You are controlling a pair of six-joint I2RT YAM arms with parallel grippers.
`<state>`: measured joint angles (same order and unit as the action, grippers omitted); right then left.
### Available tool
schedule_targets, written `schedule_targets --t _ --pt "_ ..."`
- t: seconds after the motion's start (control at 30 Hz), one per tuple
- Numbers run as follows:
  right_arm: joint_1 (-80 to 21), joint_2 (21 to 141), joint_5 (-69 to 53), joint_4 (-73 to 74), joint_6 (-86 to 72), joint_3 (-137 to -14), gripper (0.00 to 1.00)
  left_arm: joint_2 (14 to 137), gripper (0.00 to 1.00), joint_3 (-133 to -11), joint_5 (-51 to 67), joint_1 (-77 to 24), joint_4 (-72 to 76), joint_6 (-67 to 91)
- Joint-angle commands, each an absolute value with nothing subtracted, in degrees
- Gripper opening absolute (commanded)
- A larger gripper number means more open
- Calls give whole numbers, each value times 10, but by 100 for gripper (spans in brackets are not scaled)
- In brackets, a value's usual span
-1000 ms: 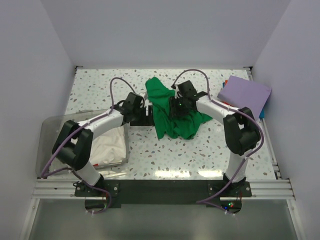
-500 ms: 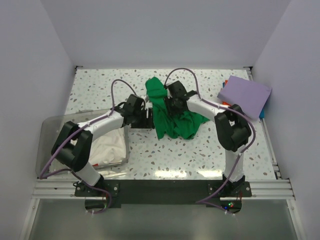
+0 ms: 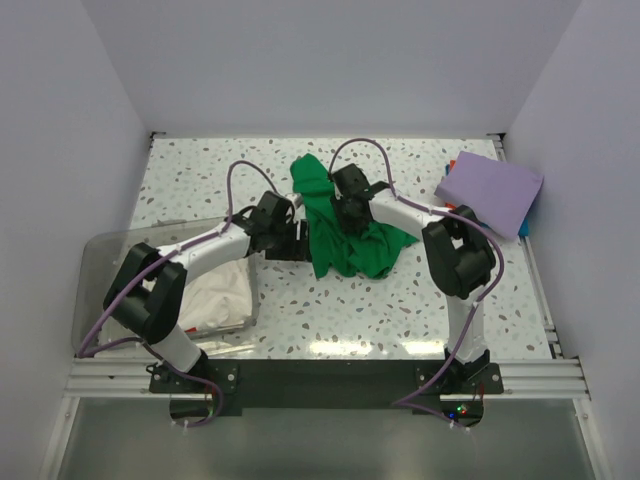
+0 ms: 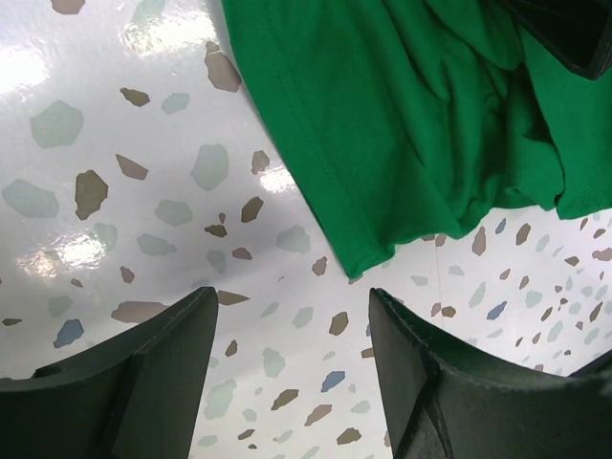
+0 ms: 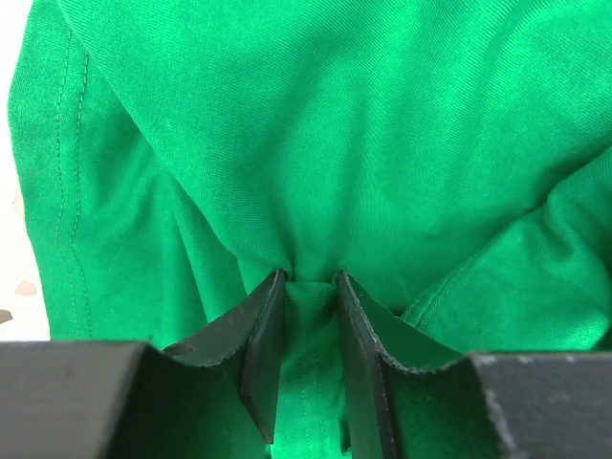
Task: Fold and stack the t-shirts
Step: Flatten the tshirt out
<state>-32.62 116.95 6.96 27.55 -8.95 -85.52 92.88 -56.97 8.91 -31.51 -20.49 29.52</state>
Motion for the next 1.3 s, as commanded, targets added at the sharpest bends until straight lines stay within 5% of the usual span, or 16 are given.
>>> schedule_targets --t 0.0,0.2,0.63,0.93,1.13,1.27 --pt "-328 1136 84 290 -98 -880 30 932 69 -589 97 -327 -213 289" --pt "-328 1129 45 304 -119 -877 12 970 69 -625 105 -370 -226 262" --pt "-328 1082 38 304 -146 -848 22 1050 65 -678 41 -403 -286 283" --pt "-326 1085 30 299 -150 -838 20 1078 64 -686 67 -410 -260 290" --pt "-325 1079 39 302 -155 -839 15 1101 55 -678 84 -411 -266 295" --pt "-322 1071 47 309 -158 -840 15 1114 33 -681 88 -413 -274 295"
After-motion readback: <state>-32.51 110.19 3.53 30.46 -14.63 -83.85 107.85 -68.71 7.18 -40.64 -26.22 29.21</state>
